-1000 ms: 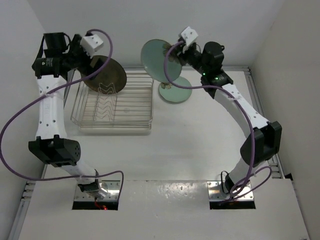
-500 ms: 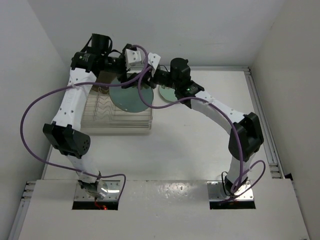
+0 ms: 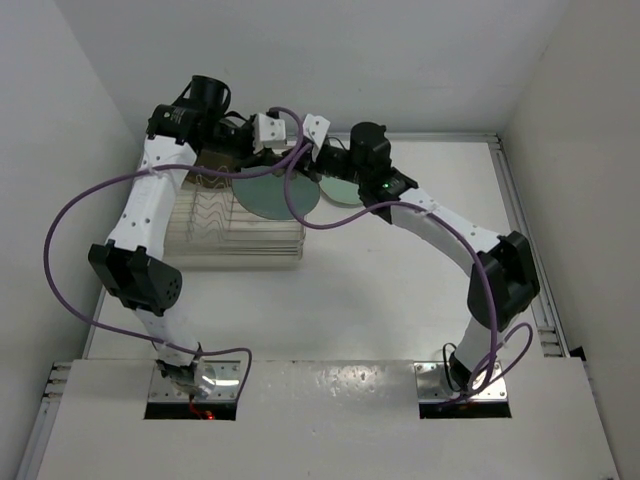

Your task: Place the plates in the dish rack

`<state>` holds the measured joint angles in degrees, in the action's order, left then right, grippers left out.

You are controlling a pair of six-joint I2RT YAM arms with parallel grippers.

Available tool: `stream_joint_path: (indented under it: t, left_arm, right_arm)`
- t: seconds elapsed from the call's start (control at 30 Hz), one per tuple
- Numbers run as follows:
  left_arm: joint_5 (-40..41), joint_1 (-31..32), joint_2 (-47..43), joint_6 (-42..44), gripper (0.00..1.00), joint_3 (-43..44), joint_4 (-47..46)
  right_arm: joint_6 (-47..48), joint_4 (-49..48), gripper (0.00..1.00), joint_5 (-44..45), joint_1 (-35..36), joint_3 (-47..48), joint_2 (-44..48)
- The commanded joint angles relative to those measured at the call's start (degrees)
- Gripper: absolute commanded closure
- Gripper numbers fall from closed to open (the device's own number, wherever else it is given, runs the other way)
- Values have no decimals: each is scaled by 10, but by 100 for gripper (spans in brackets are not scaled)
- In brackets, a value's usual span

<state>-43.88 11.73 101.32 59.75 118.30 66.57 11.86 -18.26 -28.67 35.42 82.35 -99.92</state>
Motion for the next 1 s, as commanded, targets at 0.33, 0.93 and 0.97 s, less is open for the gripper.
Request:
stream_joint_path:
  t: [0.33,0.93,0.97]
  left_arm:
    - [192,-54,-34,97,100,103,-114]
    - [100,-184,-23,386,100,-15,-130]
    - [93,-184,-17,394,100,-20,-130]
  right_arm:
    - [-3,-186,15,70,1,-84,124]
    - [-23,-180,8,110,-2,-204,183]
    - [-23,-179,8,113,-1,-209,190]
